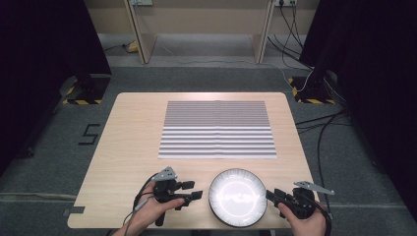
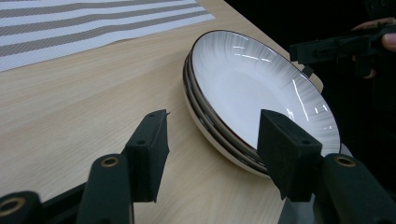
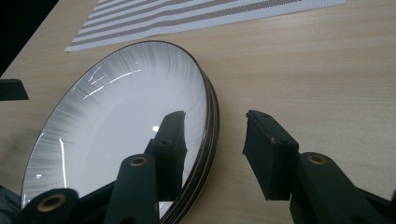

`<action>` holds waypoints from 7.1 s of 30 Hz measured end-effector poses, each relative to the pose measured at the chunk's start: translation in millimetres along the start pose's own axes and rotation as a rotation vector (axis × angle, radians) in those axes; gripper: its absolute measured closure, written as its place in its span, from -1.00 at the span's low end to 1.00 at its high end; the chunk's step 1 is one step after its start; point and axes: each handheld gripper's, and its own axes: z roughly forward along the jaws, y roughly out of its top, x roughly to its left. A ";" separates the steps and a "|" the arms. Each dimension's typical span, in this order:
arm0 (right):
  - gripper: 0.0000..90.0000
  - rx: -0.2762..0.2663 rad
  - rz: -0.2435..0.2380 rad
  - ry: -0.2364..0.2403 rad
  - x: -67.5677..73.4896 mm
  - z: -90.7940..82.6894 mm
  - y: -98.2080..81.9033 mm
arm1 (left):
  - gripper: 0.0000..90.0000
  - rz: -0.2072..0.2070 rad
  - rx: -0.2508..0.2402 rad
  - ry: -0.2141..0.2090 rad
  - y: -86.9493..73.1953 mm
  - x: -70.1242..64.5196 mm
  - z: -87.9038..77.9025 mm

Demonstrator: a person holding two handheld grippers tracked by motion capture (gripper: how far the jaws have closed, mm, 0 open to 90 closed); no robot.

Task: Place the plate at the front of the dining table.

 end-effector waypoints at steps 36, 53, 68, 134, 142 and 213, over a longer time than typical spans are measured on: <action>0.52 0.032 0.020 -0.003 3.3 -5.4 -3.2 | 0.02 -0.033 -0.001 0.007 9.4 1.3 -4.2; 0.86 0.126 0.005 -0.007 9.7 5.8 3.4 | 0.30 -0.071 0.116 -0.010 15.2 -10.6 38.8; 0.90 0.205 0.058 -0.003 8.3 8.4 13.2 | 0.62 -0.167 0.181 0.011 16.0 -4.8 44.4; 0.68 0.198 0.198 0.213 -0.3 47.1 16.0 | 0.63 -0.100 0.111 -0.015 21.7 -0.5 49.0; 0.78 0.134 0.143 0.185 3.4 36.9 19.6 | 0.70 -0.093 0.082 0.019 18.9 -1.5 51.8; 0.81 -0.239 -0.034 0.081 32.8 34.8 57.9 | 0.88 -0.094 -0.184 0.100 63.3 14.1 39.4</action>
